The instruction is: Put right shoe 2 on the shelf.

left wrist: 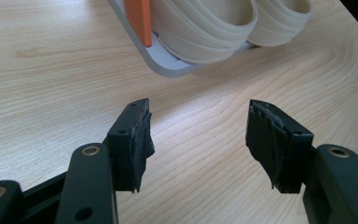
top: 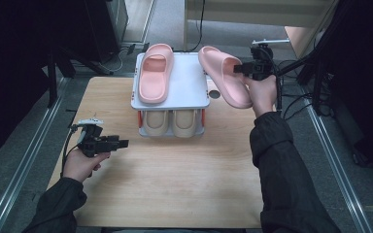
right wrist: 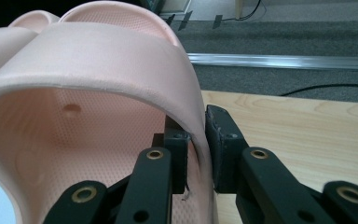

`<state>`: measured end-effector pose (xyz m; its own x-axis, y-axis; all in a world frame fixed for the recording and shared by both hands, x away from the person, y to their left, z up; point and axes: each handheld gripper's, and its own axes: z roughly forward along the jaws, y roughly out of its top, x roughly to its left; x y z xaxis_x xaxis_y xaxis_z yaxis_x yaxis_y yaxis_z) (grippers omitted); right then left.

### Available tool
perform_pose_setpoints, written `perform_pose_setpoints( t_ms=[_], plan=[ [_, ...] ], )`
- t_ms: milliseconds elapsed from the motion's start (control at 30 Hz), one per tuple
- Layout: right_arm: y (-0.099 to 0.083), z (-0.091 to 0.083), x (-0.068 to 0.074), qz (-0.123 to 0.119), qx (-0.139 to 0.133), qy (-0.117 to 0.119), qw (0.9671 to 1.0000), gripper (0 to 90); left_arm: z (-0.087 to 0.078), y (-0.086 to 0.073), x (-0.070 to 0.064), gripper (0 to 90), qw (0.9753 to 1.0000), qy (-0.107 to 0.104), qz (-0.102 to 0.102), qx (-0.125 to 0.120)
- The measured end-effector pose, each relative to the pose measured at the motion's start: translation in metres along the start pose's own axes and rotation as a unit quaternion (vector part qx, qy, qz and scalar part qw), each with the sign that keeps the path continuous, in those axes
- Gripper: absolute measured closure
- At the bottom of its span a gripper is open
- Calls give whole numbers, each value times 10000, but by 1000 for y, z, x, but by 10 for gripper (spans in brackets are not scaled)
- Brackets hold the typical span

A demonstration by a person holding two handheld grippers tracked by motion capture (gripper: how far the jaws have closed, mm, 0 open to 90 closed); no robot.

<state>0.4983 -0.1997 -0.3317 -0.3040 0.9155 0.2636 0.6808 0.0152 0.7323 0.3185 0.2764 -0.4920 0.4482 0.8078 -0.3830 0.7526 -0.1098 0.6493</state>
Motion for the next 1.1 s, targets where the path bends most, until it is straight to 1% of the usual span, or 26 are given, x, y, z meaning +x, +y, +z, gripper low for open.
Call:
perform_pose_setpoints(
  t_ms=[167,200,333,467,533,633,700,833,933,1100],
  plan=[
    [11,8,19,-86,-3,-19,10000,795,0,1,0,405,10000,-18,28,0],
    [14,10,26,-98,-8,-20,9999,793,0,1,0,405,10000,-12,29,-13],
    [19,18,42,-140,3,-42,9999,791,0,2,-1,406,10000,-37,18,-49],
    [23,28,56,-159,75,-41,9998,792,-1,3,-1,406,9999,-58,48,-74],
    [24,36,62,-152,121,-115,9997,791,-2,3,-1,406,9999,-69,62,-76],
    [25,45,67,-112,189,-173,9996,783,-2,3,-1,406,9999,-88,62,-83],
    [24,52,71,-88,203,-193,9996,759,-2,3,-1,406,9999,-103,57,-77],
    [21,61,79,-180,280,-325,9989,740,-2,4,-1,406,9999,-104,68,-95],
    [19,62,82,-167,319,-233,9991,702,-3,4,0,406,9999,-88,89,-87],
    [15,61,86,-335,351,-153,9987,672,-3,4,-1,406,9999,-82,90,-87]
  ],
)
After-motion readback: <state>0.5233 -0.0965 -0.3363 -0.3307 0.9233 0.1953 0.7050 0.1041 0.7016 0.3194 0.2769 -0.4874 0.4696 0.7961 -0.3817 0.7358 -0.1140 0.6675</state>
